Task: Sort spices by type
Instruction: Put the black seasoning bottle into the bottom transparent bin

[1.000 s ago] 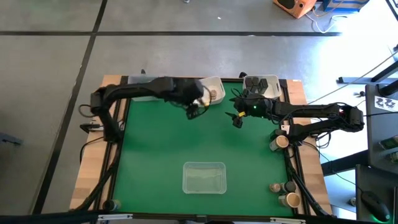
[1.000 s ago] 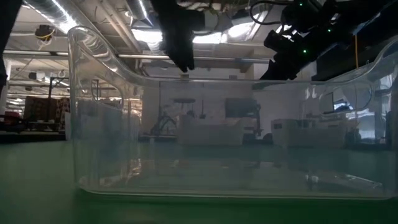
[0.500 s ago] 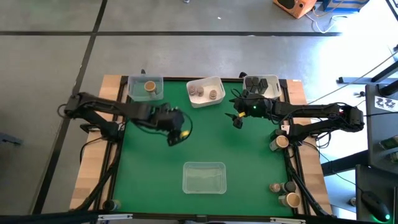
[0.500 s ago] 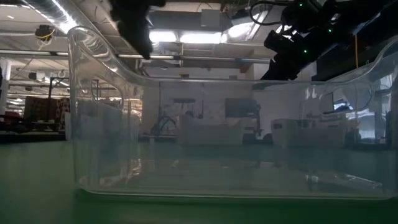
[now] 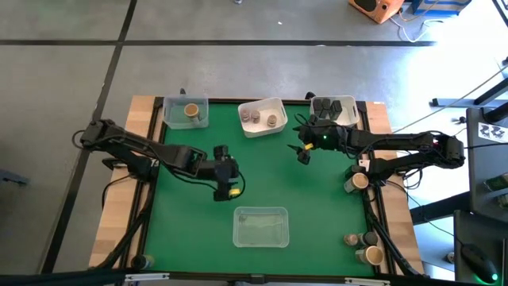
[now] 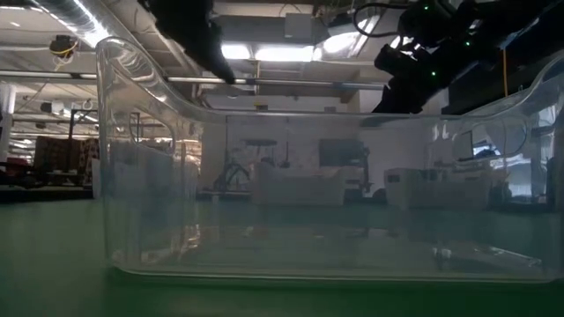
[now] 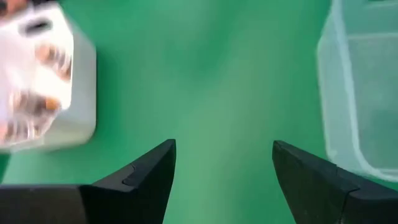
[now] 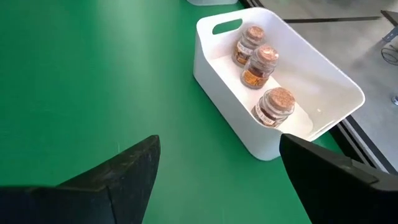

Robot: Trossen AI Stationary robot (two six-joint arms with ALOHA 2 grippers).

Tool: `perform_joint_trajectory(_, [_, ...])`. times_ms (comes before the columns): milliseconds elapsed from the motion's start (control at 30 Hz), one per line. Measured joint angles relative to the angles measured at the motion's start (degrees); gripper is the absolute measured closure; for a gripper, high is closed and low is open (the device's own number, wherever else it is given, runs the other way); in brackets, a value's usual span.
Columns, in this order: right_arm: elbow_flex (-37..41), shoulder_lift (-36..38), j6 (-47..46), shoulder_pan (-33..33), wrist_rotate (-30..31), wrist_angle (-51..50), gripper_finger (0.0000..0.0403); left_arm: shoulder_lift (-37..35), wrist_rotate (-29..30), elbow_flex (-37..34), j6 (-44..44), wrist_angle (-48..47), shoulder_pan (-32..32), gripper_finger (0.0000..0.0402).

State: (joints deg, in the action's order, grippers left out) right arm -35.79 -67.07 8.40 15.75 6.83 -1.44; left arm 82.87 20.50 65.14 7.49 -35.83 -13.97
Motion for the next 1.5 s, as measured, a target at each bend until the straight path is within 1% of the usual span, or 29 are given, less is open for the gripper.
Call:
perform_joint_trajectory(133, [0.0,0.0,0.0,0.0,0.0,-0.6,0.0072,0.0,-0.1,0.1,-0.4,0.4,-3.9,0.0153])
perform_joint_trajectory(333, [0.0,0.0,0.0,0.0,0.0,0.5,0.0072,0.0,1.2,0.3,8.4,-0.5,-12.2,0.0153])
perform_joint_trajectory(400, [0.0,0.0,0.0,0.0,0.0,1.3,0.0072,0.1,1.8,1.3,12.1,-3.0,-14.8,0.0153])
perform_joint_trajectory(533, [0.0,0.0,0.0,0.0,0.0,1.6,0.0072,1.6,3.0,5.9,21.2,-10.6,-19.0,0.0153])
perform_joint_trajectory(633, [0.0,0.0,0.0,0.0,0.3,1.5,0.0072,3.3,2.5,9.4,28.3,-16.5,-22.0,0.0153])
perform_joint_trajectory(700, [0.0,0.0,0.0,0.0,0.3,1.5,0.0072,4.3,0.3,10.9,33.8,-20.4,-24.1,0.0153])
perform_joint_trajectory(833, [0.0,0.0,-0.3,0.0,0.5,0.9,0.0072,5.2,-7.3,11.4,47.1,-26.6,-28.0,0.0153])
perform_joint_trajectory(933, [0.0,0.0,-0.2,0.0,0.5,-0.2,0.0072,5.2,-13.5,11.1,58.3,-28.7,-31.5,0.0153])
perform_joint_trajectory(1000, [0.0,0.0,0.0,0.0,1.0,-0.2,0.0072,5.4,-16.2,11.0,63.1,-28.9,-34.2,0.0153])
perform_joint_trajectory(1100, [0.0,0.0,0.0,0.0,1.3,0.0,0.0072,5.7,-19.4,11.0,67.4,-28.5,-38.2,0.0153])
perform_joint_trajectory(1300, [0.0,0.0,0.1,0.0,1.5,0.0,0.0072,7.7,-27.7,11.0,73.0,-26.7,-44.6,0.0153])
perform_joint_trajectory(1500, [0.0,0.0,0.9,0.0,1.6,0.0,0.0072,10.5,-30.7,11.0,74.5,-24.8,-49.4,0.0153])
